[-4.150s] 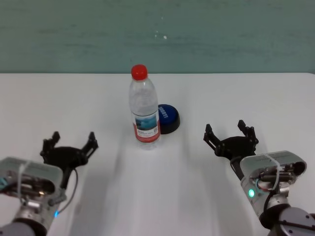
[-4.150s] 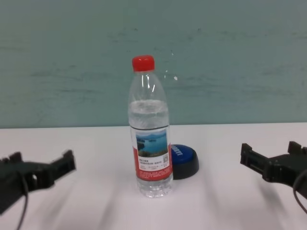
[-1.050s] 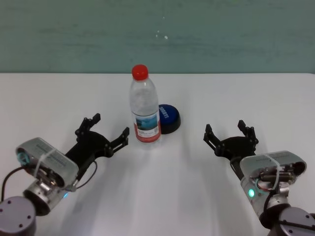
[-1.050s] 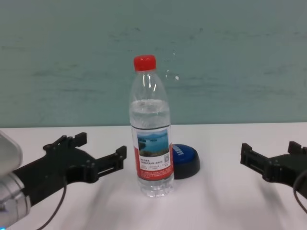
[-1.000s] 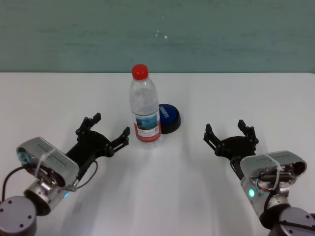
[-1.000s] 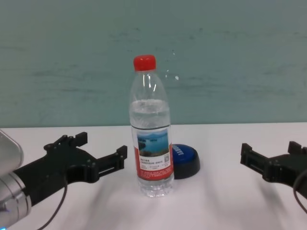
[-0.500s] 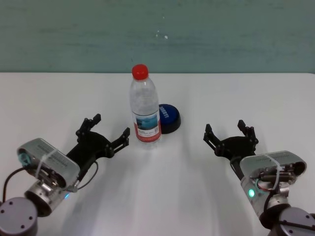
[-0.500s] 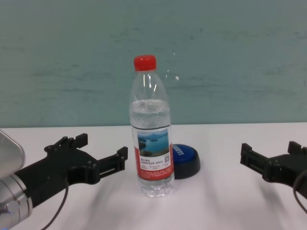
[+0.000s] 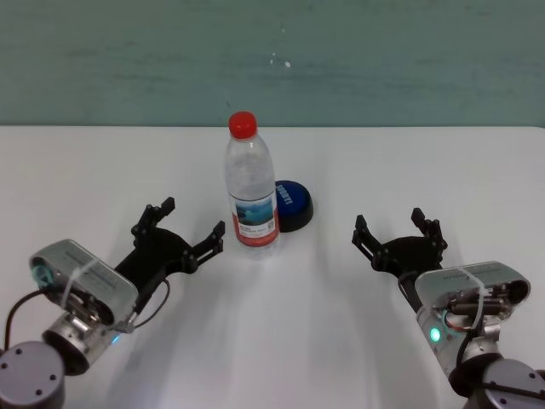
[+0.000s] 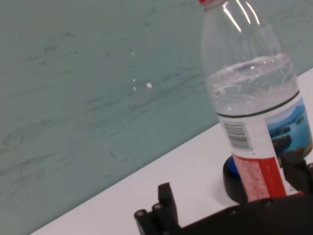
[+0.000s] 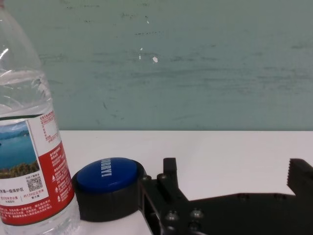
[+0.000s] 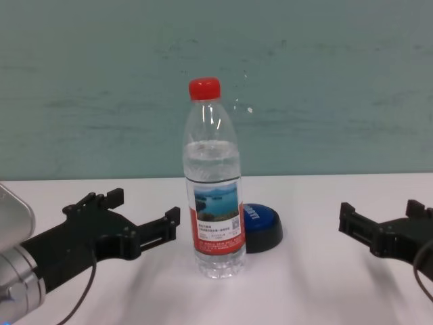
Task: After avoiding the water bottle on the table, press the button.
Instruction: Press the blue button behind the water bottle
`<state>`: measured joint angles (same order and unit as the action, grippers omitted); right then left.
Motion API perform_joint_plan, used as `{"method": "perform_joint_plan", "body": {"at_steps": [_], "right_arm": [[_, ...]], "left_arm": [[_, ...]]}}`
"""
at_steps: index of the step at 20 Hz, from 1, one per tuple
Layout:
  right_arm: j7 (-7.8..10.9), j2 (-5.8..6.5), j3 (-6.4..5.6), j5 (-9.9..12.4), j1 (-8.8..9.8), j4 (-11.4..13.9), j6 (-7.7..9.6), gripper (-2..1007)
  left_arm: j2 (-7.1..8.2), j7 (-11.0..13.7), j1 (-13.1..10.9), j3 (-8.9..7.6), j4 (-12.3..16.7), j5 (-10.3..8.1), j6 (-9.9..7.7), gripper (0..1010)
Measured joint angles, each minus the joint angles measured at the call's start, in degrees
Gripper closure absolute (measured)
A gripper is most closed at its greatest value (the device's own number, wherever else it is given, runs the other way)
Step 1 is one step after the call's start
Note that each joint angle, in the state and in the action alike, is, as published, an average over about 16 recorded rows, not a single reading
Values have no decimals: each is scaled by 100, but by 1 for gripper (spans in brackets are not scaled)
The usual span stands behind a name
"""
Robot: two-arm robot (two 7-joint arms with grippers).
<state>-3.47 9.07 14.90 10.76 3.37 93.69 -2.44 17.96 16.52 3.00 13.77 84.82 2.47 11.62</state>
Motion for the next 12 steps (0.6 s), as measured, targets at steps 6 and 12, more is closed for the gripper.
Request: {"method": "perform_joint_plan", "body": {"at_steps": [6,12], "right_arm": [[0,0,0,0,0,0,0,1],[0,0,0,0,0,0,0,1]], "left_arm": [[111,3,-235,43,351,43,-80,10],[328,0,-687,-1,928,63,-108,10]]}}
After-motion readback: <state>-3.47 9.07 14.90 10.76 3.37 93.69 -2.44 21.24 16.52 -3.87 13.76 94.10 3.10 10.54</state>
